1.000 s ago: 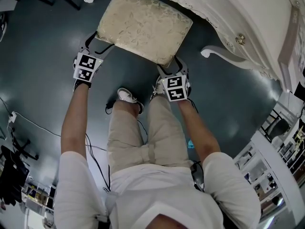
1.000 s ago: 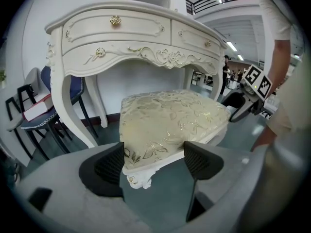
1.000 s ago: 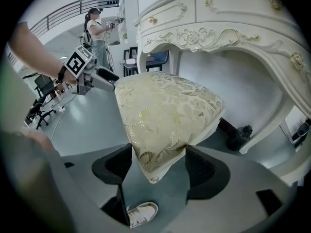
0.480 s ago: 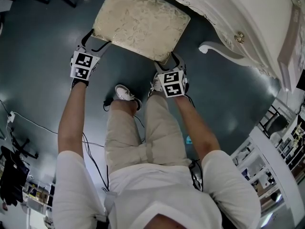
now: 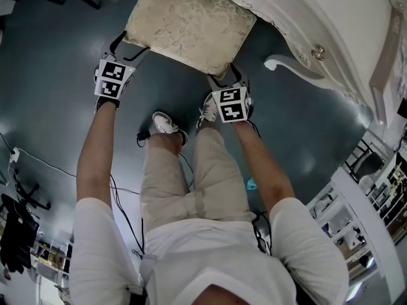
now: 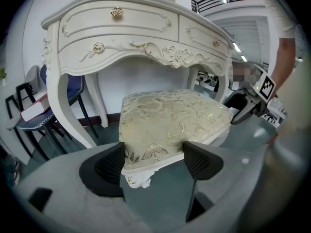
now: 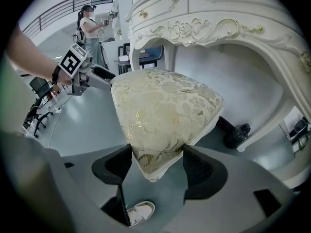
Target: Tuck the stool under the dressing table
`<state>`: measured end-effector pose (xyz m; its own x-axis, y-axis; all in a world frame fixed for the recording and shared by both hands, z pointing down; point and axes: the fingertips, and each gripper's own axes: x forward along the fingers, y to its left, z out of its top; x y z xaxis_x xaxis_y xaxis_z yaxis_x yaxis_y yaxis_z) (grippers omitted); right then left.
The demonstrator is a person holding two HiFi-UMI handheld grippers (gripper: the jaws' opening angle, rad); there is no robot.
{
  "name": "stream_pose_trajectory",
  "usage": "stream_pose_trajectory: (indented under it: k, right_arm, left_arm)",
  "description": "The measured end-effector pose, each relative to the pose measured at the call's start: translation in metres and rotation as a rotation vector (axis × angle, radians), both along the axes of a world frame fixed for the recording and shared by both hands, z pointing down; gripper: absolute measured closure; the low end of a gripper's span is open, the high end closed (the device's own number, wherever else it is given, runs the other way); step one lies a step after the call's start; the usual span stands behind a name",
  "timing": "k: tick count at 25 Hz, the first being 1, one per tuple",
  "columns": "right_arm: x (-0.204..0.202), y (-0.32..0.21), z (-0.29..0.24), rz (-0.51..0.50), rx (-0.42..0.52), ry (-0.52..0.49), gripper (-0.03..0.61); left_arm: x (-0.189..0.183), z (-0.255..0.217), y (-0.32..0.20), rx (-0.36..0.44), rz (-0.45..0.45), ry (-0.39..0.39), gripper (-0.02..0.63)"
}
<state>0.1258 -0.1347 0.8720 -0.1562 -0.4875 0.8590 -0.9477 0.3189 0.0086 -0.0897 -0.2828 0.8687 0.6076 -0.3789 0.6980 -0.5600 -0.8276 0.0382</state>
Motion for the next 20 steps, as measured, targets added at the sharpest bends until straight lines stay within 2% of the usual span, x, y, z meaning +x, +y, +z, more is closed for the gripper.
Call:
stream_pose_trajectory:
  k: [3, 6, 20]
  right_arm:
    - [0.002, -0.003, 0.0, -0.002, 0.002, -0.01, 0.245]
    - [0.007, -0.008, 0.0, 0.002, 0.006, -0.023, 0.244]
    - [0.012, -0.016, -0.002, 0.01, 0.01, -0.008, 0.245]
  left_arm:
    - [0.005, -0.003, -0.004, 0.008, -0.01, 0.019, 0.235]
    - [0.01, -0.006, -0.011, 0.016, 0.023, -0.012, 0.235]
    - [0.014, -0.007, -0.017, 0.005, 0.015, -0.021, 0.235]
